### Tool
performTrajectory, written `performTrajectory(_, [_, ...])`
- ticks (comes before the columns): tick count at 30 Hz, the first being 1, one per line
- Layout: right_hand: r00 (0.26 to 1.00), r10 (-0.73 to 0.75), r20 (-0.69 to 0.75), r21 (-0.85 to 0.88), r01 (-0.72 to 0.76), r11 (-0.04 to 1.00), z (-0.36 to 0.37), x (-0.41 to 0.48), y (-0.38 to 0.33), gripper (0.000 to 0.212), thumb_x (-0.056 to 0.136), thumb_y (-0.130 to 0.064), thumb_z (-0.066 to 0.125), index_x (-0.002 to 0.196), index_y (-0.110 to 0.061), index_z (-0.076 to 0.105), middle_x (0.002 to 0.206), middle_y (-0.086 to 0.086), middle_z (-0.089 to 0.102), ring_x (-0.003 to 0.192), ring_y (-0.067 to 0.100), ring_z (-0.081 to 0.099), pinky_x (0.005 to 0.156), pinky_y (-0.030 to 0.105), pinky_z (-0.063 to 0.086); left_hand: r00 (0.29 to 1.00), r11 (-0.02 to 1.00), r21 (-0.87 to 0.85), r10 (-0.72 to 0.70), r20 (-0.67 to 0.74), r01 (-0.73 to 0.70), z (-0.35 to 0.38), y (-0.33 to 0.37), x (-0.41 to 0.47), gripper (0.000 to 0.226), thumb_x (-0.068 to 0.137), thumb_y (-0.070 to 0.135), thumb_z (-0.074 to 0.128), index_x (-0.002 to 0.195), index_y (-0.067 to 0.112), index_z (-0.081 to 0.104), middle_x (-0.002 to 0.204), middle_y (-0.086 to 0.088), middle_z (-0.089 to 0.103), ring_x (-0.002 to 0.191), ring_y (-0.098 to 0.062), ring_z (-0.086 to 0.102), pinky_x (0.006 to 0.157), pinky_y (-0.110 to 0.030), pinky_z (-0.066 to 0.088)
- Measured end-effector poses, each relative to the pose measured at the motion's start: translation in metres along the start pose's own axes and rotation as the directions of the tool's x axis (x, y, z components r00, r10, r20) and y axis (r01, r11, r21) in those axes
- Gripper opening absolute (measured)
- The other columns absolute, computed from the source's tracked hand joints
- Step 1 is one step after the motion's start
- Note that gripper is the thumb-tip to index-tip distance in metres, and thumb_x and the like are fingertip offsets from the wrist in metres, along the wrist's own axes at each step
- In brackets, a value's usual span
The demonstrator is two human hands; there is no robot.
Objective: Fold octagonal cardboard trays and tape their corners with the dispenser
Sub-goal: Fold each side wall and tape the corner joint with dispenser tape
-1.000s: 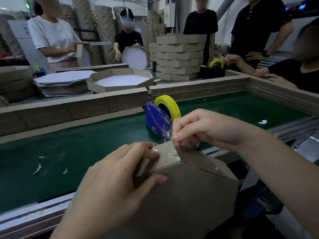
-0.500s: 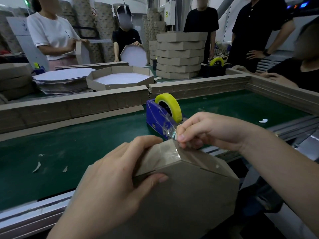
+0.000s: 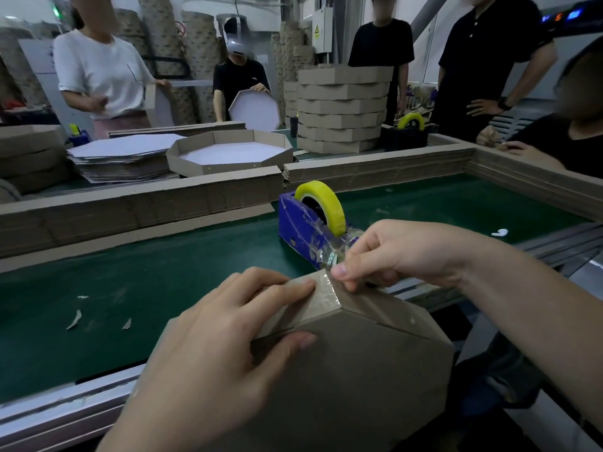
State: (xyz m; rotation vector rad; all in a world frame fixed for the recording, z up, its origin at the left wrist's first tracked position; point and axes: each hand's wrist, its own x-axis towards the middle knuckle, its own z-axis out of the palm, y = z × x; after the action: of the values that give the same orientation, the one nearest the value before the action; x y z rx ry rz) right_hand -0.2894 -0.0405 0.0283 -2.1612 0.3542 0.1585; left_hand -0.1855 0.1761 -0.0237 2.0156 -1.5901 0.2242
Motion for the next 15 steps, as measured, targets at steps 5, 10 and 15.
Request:
performTrajectory(5, [0.998, 0.061, -0.007, -0.047, -0.061, 0.997, 0.0032, 0.0033, -0.0003, 0.035, 0.08, -0.045, 0.069, 0.052, -0.024, 0.069, 0.055, -0.003, 0.04, 0.054, 0.012, 0.032, 0.053, 0.025, 0.025, 1.0, 1.0, -0.003, -0.017, 0.008, 0.017, -0.0009, -0.0006, -0.0014, 0.047, 0.083, 0.067, 0.044, 0.124, 0.047, 0.056, 0.116, 0.027, 0.053, 0.103, -0.001, 0.059, 0.069, -0.039, 0.055])
performTrajectory(10, [0.994, 0.096, 0.046, -0.061, -0.094, 0.994, 0.0013, 0.0037, -0.0001, 0.038, 0.074, -0.053, 0.068, 0.05, -0.023, 0.067, 0.049, -0.007, 0.037, 0.049, 0.01, 0.03, 0.048, 0.02, 0.023, 0.999, 1.0, 0.013, -0.013, 0.049, 0.013, -0.0032, 0.0009, -0.0014, 0.05, 0.081, 0.07, 0.04, 0.129, 0.056, 0.042, 0.117, 0.029, 0.049, 0.101, 0.002, 0.055, 0.071, -0.036, 0.054])
performTrajectory(15, [0.984, 0.178, -0.005, -0.336, -0.17, 0.927, 0.002, 0.0077, 0.003, 0.066, 0.046, -0.087, 0.047, 0.047, -0.021, 0.047, 0.043, -0.009, 0.04, 0.04, 0.008, 0.036, 0.047, 0.015, 0.034, 0.992, 0.999, 0.046, 0.005, 0.13, -0.011, -0.0071, -0.001, -0.0031, 0.056, 0.079, 0.075, 0.026, 0.133, 0.074, 0.013, 0.117, 0.029, 0.039, 0.1, -0.001, 0.05, 0.075, -0.036, 0.051])
